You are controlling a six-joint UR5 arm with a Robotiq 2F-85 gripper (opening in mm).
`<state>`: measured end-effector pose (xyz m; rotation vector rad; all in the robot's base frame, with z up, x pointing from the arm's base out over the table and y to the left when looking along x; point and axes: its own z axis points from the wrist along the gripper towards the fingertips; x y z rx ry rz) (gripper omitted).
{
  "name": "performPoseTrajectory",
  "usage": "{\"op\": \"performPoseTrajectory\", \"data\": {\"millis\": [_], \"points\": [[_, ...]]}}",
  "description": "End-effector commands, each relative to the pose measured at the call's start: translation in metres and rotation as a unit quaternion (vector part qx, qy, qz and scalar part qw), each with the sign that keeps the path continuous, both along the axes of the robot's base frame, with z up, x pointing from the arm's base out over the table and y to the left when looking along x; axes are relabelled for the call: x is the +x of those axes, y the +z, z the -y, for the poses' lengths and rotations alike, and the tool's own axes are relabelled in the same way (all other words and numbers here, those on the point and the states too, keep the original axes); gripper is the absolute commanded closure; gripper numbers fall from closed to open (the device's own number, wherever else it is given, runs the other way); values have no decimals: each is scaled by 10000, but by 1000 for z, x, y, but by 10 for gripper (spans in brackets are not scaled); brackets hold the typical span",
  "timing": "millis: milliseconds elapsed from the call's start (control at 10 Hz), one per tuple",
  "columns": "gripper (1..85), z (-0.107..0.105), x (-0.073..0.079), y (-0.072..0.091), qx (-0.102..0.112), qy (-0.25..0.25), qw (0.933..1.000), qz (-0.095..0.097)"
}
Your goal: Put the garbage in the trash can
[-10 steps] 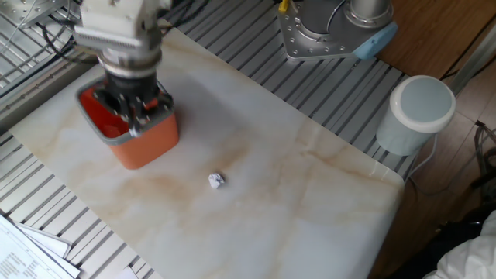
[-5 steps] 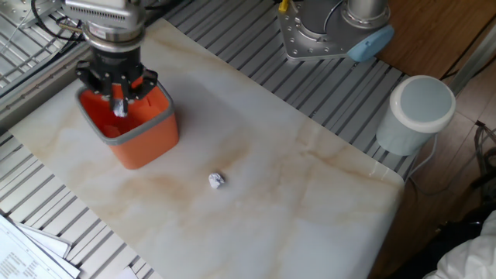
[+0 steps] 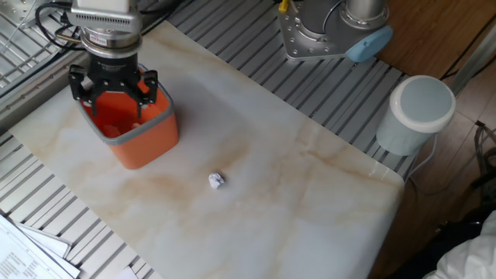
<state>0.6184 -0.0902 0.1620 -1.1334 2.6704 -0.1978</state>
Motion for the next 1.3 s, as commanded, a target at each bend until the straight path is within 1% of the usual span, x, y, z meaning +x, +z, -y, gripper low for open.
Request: {"op": "performPoseTrajectory", "data": {"millis": [0,100,200,300,400,500,600,700,800,900,1000,1100,1200], "points": [[150,-45,1,6,549,-94,9984,21],[217,-65,0,6,628,-293,9976,-5],[320,-85,-3,6,591,-633,9962,-33],[397,-101,-3,3,617,-971,9934,-4],[847,-109,0,-2,746,-1446,9867,31],[843,-107,-1,-5,736,-1444,9868,-77],[773,-110,-11,-7,755,-1428,9865,-274],[460,-113,-13,-7,777,-1258,9885,-321],[277,-115,-14,-7,796,-1228,9886,-356],[220,-118,-24,-20,556,-1297,9894,-354],[203,-128,-31,-31,539,-1398,9883,-268],[203,-138,-32,-39,598,-1491,9870,-93],[203,-131,-28,-38,427,-1524,9874,-10]]}}
